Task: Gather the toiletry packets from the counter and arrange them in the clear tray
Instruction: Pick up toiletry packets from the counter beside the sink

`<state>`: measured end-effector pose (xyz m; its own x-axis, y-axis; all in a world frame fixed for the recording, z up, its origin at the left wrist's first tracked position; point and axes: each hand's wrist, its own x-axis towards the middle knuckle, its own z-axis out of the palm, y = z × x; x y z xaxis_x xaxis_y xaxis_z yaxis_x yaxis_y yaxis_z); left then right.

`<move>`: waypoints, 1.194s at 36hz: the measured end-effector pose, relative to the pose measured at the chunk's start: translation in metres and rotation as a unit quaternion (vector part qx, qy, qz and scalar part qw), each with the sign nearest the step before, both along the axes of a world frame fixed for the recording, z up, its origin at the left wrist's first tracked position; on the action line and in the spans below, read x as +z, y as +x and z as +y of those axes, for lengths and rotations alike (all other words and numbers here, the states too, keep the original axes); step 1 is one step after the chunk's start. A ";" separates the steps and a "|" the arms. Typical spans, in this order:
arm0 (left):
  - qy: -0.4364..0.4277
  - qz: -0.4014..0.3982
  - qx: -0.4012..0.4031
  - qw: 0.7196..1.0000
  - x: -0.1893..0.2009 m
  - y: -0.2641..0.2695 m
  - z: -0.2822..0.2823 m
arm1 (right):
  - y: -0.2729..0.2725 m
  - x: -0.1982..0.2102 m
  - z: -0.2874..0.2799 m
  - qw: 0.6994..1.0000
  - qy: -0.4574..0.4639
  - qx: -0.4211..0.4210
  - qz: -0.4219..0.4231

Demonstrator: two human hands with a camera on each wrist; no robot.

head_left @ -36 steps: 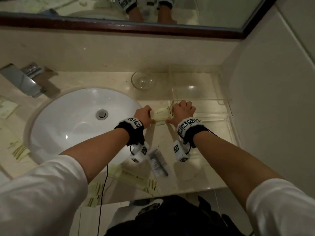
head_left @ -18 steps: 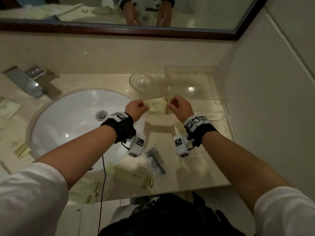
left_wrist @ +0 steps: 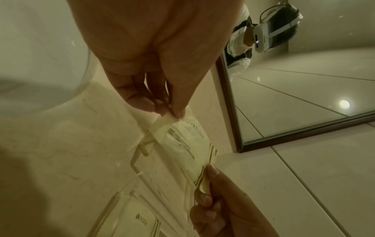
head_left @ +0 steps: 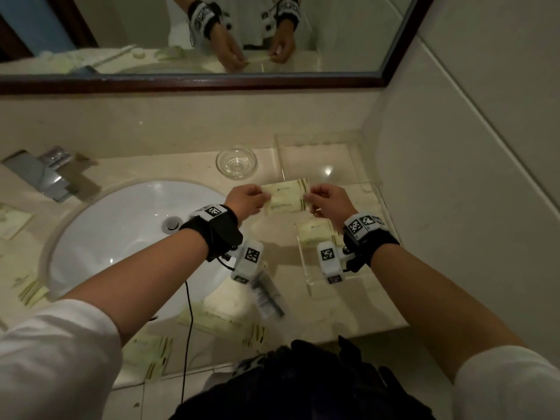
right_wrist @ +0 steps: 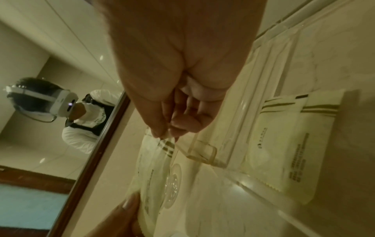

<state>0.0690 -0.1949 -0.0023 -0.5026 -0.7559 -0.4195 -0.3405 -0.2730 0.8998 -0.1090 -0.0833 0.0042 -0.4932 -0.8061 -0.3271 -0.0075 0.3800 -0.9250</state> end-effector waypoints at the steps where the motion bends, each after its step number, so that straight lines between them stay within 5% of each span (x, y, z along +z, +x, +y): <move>1: -0.002 0.001 -0.002 1.000 0.001 -0.003 0.001 | -0.003 0.001 0.003 1.000 0.003 -0.002 0.000; 19: -0.031 -0.060 -0.061 0.996 -0.011 -0.057 0.042 | -0.045 -0.018 0.066 0.998 0.038 -0.042 0.015; 29: -0.099 -0.217 -0.138 0.961 -0.012 -0.064 0.058 | -0.051 -0.042 0.081 0.992 0.111 -0.007 0.054; 43: -0.175 -0.304 -0.177 0.920 -0.018 -0.069 0.068 | -0.046 -0.057 0.077 0.970 0.232 0.019 0.071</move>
